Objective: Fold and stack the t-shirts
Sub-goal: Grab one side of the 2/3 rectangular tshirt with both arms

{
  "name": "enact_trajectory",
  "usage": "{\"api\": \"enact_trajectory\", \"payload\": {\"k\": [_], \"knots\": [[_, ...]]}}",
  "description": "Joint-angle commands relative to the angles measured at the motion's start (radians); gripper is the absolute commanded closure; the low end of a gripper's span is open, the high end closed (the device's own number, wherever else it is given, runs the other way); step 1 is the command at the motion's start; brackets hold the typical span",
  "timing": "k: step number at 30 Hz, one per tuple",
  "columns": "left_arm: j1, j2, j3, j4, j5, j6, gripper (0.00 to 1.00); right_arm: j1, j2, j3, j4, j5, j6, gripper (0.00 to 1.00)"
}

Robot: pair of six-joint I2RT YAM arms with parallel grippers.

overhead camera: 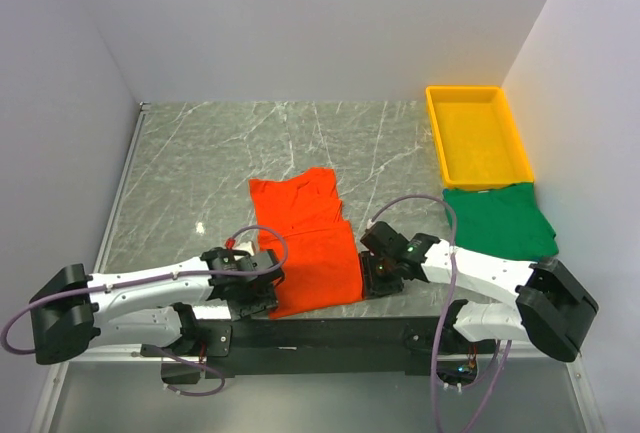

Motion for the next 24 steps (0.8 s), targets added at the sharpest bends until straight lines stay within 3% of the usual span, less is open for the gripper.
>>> {"api": "enact_trajectory", "payload": {"k": [1, 11, 24], "knots": [[-0.01, 0.011, 0.045, -0.011, -0.023, -0.033, 0.36, 0.022, 0.005, 0.031, 0.017, 0.004, 0.025, 0.5], [-0.012, 0.029, 0.048, -0.017, -0.02, -0.033, 0.38, 0.034, -0.046, 0.068, -0.051, 0.037, 0.034, 0.51], [-0.015, 0.046, 0.068, -0.049, -0.023, -0.031, 0.38, 0.079, 0.101, 0.077, 0.024, 0.023, 0.045, 0.53]]}}
